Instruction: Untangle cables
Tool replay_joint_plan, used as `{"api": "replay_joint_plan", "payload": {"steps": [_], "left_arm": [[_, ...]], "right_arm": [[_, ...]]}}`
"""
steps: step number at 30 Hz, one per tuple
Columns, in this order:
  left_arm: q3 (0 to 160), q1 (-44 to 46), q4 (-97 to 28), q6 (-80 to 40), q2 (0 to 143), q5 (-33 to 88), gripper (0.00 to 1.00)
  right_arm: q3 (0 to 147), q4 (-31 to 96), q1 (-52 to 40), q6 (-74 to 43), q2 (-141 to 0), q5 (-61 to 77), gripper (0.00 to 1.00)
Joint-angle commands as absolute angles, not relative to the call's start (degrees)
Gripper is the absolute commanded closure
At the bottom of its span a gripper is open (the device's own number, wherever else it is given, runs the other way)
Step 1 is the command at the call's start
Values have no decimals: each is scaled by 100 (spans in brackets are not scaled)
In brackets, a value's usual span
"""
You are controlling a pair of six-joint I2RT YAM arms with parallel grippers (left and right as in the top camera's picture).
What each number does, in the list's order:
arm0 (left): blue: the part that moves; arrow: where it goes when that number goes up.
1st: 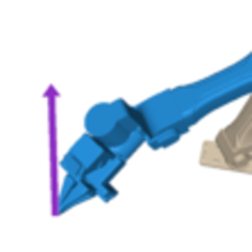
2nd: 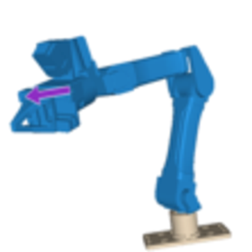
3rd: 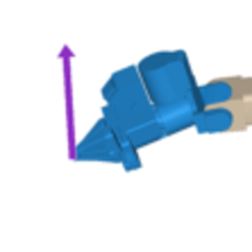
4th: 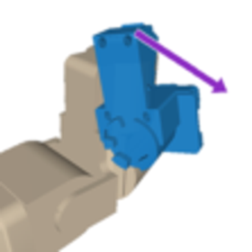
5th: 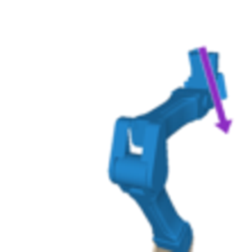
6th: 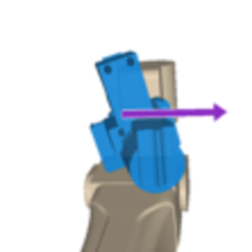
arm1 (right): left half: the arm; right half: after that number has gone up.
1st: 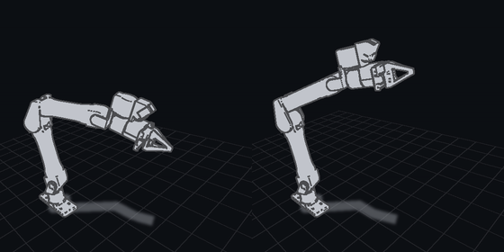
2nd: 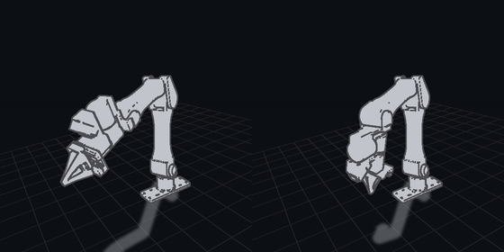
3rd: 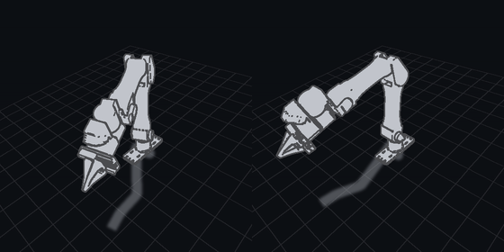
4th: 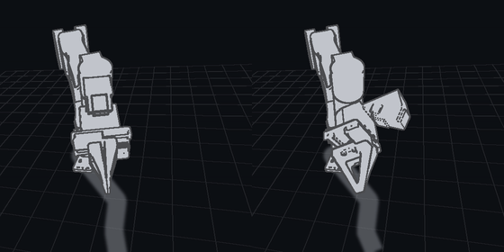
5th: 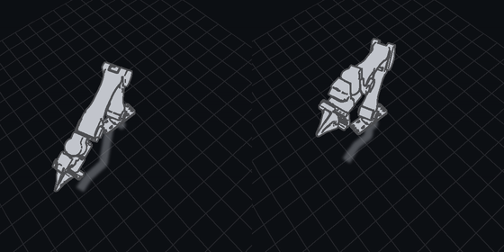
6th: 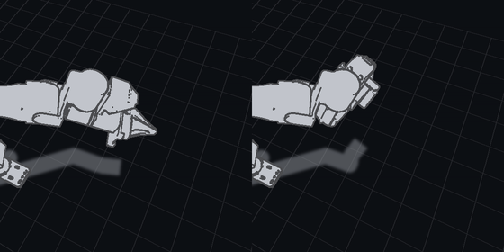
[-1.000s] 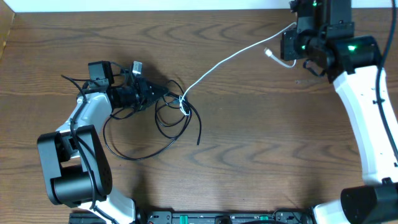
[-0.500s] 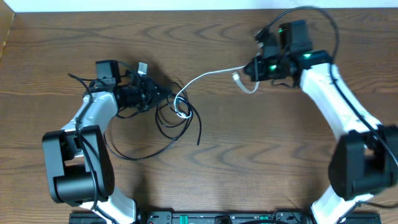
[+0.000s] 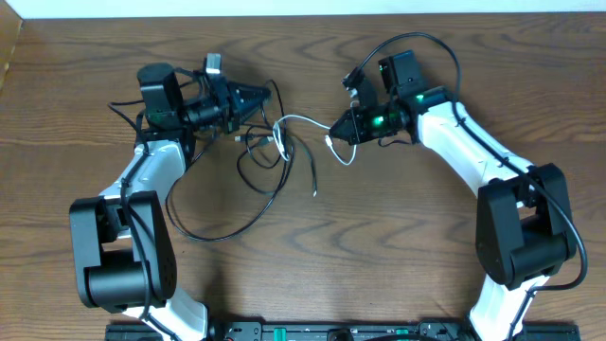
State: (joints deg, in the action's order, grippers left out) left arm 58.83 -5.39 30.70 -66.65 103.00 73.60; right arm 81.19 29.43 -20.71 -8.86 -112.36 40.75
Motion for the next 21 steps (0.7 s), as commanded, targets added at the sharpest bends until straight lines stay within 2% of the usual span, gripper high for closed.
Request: {"api": "replay_joint_plan", "payload": {"steps": [1,4,6,12,16,21], "left_arm": [[5935,-499,3879,-8119,10350,7653,93],[5935,-456,4971,-8656,10350,7546,93],[5935,-464,5210,-8617,10350,7481,93],[5935,-541,4919,-7889,10350,7738,93],[5935,-539,3865,-6871,10353,7975,92],[5935,-539,1601,-5054,10353,7419,92]], "right_arm": [[8110,2873,-2259,-917,-11286,4246,99],[8110,2558,-2414,-919,-11301,4628,99],[8110,2456,-2471,-915,-11319,4593,99],[8110,2226,-2403,-810,-11314,4694,99],[8110,2169,-2283,-812,-11316,4421,99],[8108,2405,-2246,-810,-11316,3905,99]]}}
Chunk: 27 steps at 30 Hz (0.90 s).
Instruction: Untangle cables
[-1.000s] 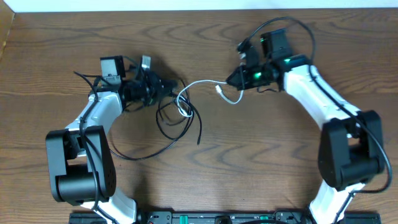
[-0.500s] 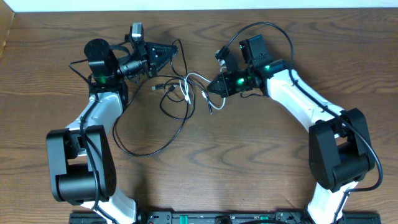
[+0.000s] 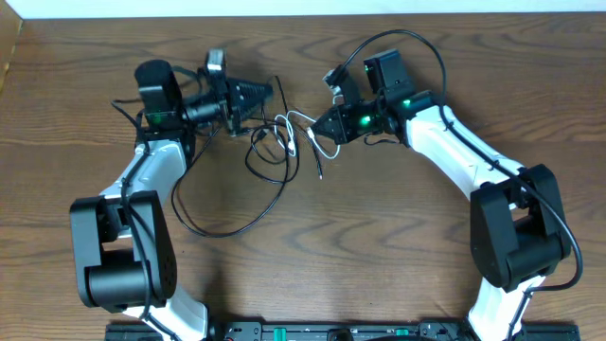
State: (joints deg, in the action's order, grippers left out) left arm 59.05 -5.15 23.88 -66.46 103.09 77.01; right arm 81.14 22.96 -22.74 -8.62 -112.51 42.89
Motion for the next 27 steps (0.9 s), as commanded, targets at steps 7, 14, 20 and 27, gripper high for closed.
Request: {"api": "replay_joint_plan", "payload": {"steps": [7,14,20,27], "left_arm": [[5935,-541,-738,-3415,10353,5800,93],[5935,-539,-2067,-3022,10353,3653,93],[5935,-539,-2311,-2740,10353,3334,93],[5935,-539,-2311,-2604,10353,3330,93]], "right_arm": [[8108,2759,-2333,-810,-11327,2482,99],[8093,2829,-2296,-808,-11330,1946,99],[8093,2847,-2279,-810,-11330,711,99],[8093,2875,-2215,-810,-11330,128,46]]}}
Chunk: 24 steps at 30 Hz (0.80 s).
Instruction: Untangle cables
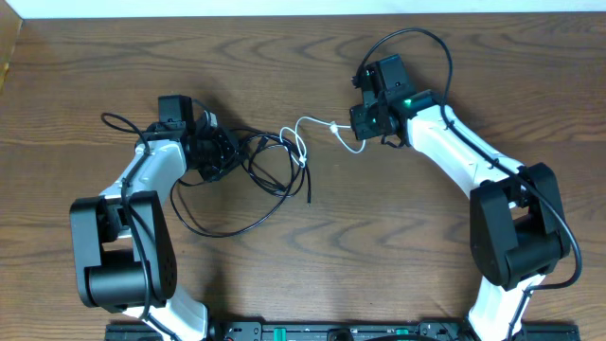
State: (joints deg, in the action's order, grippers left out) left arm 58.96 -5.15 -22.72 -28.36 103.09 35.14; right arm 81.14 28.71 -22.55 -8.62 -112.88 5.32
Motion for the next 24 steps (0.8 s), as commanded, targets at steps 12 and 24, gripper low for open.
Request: {"api": "replay_joint_plan", "payload": {"steps": [12,24], "left_arm": [[5935,-539,-2534,-2530,10353,3035,92],[5935,-539,-2657,-2530,10353,3035,92]], "right_arm": [[10213,4853,-2206,-298,-11301,405,13],[9734,4862,-2432,-51,-11511,2300,26]]}}
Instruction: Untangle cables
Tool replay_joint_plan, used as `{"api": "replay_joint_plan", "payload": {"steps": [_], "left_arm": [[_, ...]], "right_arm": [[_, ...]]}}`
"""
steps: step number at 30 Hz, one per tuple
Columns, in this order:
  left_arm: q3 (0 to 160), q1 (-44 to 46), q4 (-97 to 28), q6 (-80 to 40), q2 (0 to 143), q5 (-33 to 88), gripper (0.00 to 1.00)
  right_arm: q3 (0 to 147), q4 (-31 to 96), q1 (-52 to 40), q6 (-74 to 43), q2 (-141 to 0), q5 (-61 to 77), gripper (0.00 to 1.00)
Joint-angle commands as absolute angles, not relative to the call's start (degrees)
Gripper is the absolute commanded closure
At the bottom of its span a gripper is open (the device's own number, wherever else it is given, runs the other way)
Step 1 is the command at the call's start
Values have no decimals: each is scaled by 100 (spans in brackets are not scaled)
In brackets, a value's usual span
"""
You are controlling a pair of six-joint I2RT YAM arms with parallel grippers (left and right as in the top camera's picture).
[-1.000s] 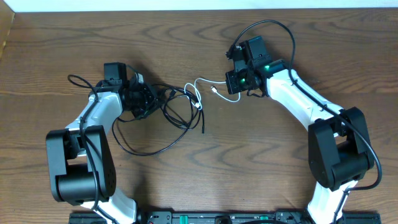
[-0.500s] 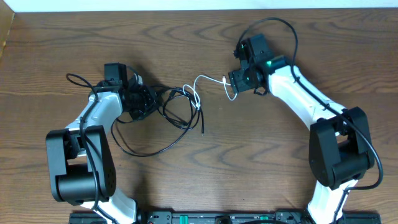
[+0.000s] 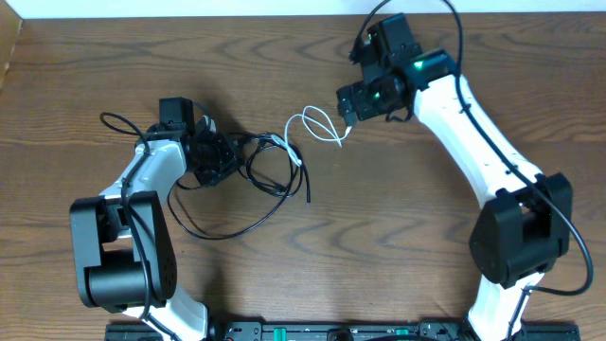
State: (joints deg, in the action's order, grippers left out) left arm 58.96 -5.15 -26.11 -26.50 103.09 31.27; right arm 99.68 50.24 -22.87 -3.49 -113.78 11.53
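Observation:
A black cable [image 3: 270, 175] lies in tangled loops on the wooden table, with a big loop [image 3: 232, 225] trailing toward the front. My left gripper [image 3: 218, 156] is pressed down at the left end of the tangle and appears shut on the black cable. A thin white cable [image 3: 317, 123] loops between the arms, and its left end [image 3: 295, 159] runs into the black tangle. My right gripper [image 3: 347, 106] is at the white cable's right end, shut on it and raised off the table.
The table's far edge [image 3: 284, 15] runs behind both arms. The arm bases [image 3: 284, 332] stand at the front edge. My left arm's own black lead [image 3: 115, 121] curls at the far left.
My right gripper has moved toward the back and a little left with the white cable, whose loops have bunched up more. The left gripper and black tangle have not moved.
At first both grippers were raised, left on the black cable, right on the white one. They then stood closer together. Then the left was down on the table with the black tangle and the right further right. Now the right is higher and further back.

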Motion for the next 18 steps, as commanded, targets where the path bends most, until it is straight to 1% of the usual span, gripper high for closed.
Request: {"api": "replay_joint_plan", "payload": {"steps": [1,2,5,6,7,10,11,12,16,17,18], "left_arm": [[5935,-539,-2657,-2530,10353,3035,92],[5935,-539,-2657,-2530,10353,3035,92],[5935,-539,-2676,-2528,10353,3035,92],[5935,-539,-2679,-2528,10353,3033,92],[5935,-539,-2679,-2528,10353,3024,92],[5935,-539,-2692,-2528,10353,2864,92],[5935,-539,-2696,-2530,10353,2816,92],[5935,-539,-2700,-2530,10353,2777,92],[5935,-537,-2700,-2532,10353,2781,92],[5935,-537,-2700,-2532,10353,2781,92],[5935,-539,-2700,-2532,10353,2779,92]], "right_arm": [[9666,4772,-2453,-54,-11526,2471,33],[9603,4696,-2486,-54,-11542,2569,43],[9402,4451,-2585,-56,-11544,2611,78],[9347,4383,-2622,-58,-11544,2613,83],[9295,4313,-2665,-56,-11544,2613,83],[9133,4169,-2788,-58,-11544,2613,66],[9091,4154,-2832,-58,-11544,2617,62],[9032,4128,-2886,-56,-11544,2617,60],[8807,3857,-3046,-30,-11544,2950,60],[8731,3723,-3076,71,-11544,3162,59],[8650,3583,-3098,228,-11544,3391,56]]}}
